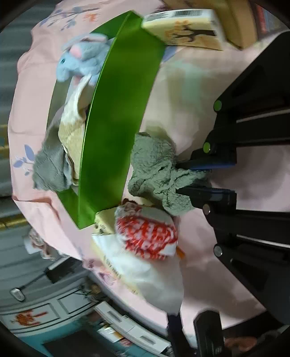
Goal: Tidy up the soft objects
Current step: 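Reach the right gripper to the grey-green towel and close on it, then lift the grey-green towel with the right gripper toward the box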
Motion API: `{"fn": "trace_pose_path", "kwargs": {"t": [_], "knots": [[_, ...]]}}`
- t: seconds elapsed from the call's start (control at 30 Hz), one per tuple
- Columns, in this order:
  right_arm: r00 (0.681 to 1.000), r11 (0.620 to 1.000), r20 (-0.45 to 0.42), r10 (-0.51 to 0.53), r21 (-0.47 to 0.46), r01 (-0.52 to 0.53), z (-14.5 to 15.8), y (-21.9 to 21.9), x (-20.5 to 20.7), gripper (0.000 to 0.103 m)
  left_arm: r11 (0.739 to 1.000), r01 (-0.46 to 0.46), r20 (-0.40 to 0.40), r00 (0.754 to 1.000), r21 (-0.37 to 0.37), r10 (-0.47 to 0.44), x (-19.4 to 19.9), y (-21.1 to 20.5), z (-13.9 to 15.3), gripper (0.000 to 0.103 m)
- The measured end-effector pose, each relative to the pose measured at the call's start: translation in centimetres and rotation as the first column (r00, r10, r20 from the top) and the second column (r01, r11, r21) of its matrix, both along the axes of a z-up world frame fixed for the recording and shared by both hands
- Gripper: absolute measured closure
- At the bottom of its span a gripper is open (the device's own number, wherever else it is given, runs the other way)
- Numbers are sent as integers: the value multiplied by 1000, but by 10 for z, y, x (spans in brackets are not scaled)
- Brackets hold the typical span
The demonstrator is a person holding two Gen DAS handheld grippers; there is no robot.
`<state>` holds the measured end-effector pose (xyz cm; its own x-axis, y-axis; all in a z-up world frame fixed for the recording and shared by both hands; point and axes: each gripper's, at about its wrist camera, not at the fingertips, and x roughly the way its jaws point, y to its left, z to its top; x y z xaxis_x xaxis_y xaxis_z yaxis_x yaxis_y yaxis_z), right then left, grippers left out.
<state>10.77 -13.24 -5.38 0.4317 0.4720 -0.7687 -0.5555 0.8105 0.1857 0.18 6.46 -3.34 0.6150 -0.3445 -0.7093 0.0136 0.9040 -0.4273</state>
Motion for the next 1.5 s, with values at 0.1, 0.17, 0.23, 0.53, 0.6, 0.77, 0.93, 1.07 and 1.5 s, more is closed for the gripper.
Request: {"fn": "trace_pose_path", "kwargs": {"t": [0.1,0.17,0.23,0.53,0.6,0.77,0.93,1.07,1.5], "knots": [[1000,999,-2,4,34,-4,8,-19,-21,91,1000,23,-8,1000,-8,-24,1,-7,-1,5],[1000,999,-10,6,48,-5,11,-32,-35,91,999,44,-18,999,-17,-44,3,-15,-3,5],[1000,998,-22,1,57,0,13,-46,-48,91,997,73,-28,997,-23,-73,5,-26,-5,5],[998,996,-69,-12,85,18,15,-90,-84,83,978,207,-40,977,-18,-208,11,-80,-7,5],[997,997,-74,-30,66,35,13,-99,-89,64,973,230,-41,972,-9,-230,13,-90,-8,5],[994,992,-52,-95,84,99,13,-114,-93,32,960,279,-61,959,17,-278,23,-113,-12,5],[996,995,-54,-71,71,75,6,-111,-98,32,948,317,-55,948,39,-315,29,-132,-14,5],[998,998,-39,-41,51,43,3,-106,-104,34,943,328,-62,944,56,-324,28,-138,-19,17],[1000,1000,-21,-17,6,17,-4,-97,-108,80,928,367,-110,922,-64,-372,23,-137,-29,88]]}}
